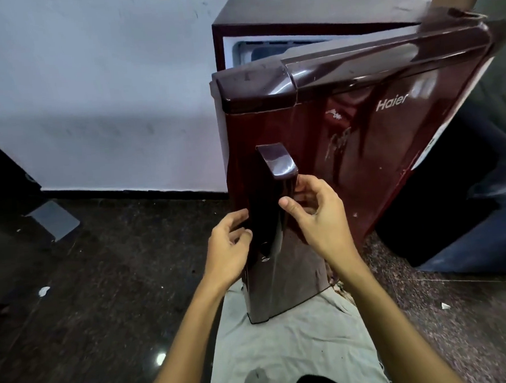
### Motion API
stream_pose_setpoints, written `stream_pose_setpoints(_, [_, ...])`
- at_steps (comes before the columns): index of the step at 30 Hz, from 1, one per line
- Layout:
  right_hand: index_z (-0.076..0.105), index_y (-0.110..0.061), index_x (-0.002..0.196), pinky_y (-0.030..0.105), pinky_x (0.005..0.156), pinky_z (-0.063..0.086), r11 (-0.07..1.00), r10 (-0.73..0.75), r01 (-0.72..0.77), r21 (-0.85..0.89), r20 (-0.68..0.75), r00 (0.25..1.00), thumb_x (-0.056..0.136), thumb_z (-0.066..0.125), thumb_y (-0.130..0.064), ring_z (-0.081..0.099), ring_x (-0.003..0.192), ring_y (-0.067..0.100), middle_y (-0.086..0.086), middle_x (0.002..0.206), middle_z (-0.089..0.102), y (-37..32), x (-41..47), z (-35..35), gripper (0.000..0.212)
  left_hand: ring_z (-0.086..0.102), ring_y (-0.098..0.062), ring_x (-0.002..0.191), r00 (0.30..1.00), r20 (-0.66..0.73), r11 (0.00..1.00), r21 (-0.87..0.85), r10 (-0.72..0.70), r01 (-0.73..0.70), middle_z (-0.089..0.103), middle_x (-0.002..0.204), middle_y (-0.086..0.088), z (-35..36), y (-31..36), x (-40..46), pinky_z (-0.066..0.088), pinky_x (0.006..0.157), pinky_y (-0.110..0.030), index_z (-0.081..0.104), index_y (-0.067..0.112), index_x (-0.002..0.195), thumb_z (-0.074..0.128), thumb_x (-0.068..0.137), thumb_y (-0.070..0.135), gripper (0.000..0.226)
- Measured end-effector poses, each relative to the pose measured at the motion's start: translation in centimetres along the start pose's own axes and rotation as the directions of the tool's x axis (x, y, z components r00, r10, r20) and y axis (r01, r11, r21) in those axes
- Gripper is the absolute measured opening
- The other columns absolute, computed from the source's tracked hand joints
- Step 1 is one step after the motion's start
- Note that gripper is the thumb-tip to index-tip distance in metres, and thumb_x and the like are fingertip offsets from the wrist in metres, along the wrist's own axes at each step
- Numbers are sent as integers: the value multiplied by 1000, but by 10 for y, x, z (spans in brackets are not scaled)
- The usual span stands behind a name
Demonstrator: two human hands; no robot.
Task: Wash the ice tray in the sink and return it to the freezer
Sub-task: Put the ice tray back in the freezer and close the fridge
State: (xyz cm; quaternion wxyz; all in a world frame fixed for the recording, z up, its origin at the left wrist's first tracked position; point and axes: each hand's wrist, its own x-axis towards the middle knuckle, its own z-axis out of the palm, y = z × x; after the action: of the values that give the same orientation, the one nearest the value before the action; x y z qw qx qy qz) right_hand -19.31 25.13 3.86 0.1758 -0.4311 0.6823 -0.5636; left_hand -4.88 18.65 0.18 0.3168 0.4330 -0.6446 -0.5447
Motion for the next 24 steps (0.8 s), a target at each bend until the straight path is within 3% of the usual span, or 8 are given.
stream_pose_setpoints(4, [59,-14,117,16,80,52,1000,13,-12,-18,47,999,83,70,-21,62,103,7,-3,111,65,-2,22,14,36,58,-14,116,993,121,999,-25,-17,20,54,132,4,-3,1,30,49,80,-9,46,16,137,56,93,5,47])
stream_pose_setpoints(7, [58,-16,116,8,77,48,999,11,-8,-41,67,998,84,69,-19,62,96,1,-9,106,64,-6,39,24,34,57,-12,116,988,155,999,-38,-3,9,55,133,-1,0,0,51,48,82,-8,47,13,136,58,92,5,46])
stream_pose_setpoints(11, [58,-19,115,-1,70,42,995,3,7,-98,98,995,83,69,-21,59,91,-5,-10,99,64,-5,65,34,33,58,-10,114,990,134,998,-41,-38,43,60,127,-3,3,-9,77,48,83,-9,50,8,133,56,93,5,41])
stream_pose_setpoints(16, [63,-21,105,4,72,44,987,-41,66,-146,167,985,83,67,-17,59,86,-5,-13,90,64,-2,98,47,23,61,3,100,996,78,996,-77,-39,45,65,108,8,4,-13,103,48,81,-8,55,9,125,53,95,6,31])
stream_pose_setpoints(20, [64,-18,107,11,77,49,988,-59,86,-127,204,977,84,66,-18,61,91,0,-6,97,68,5,123,57,23,61,-4,108,999,29,997,-70,-42,44,65,118,1,5,-17,127,50,88,-13,55,9,127,51,96,7,32])
stream_pose_setpoints(24, [64,-17,108,15,78,50,989,-82,108,-104,227,970,83,67,-17,61,91,1,-4,98,67,13,147,65,25,61,-12,112,998,-26,997,-53,-49,48,66,115,1,8,-21,150,49,91,-20,56,10,123,49,97,7,27])
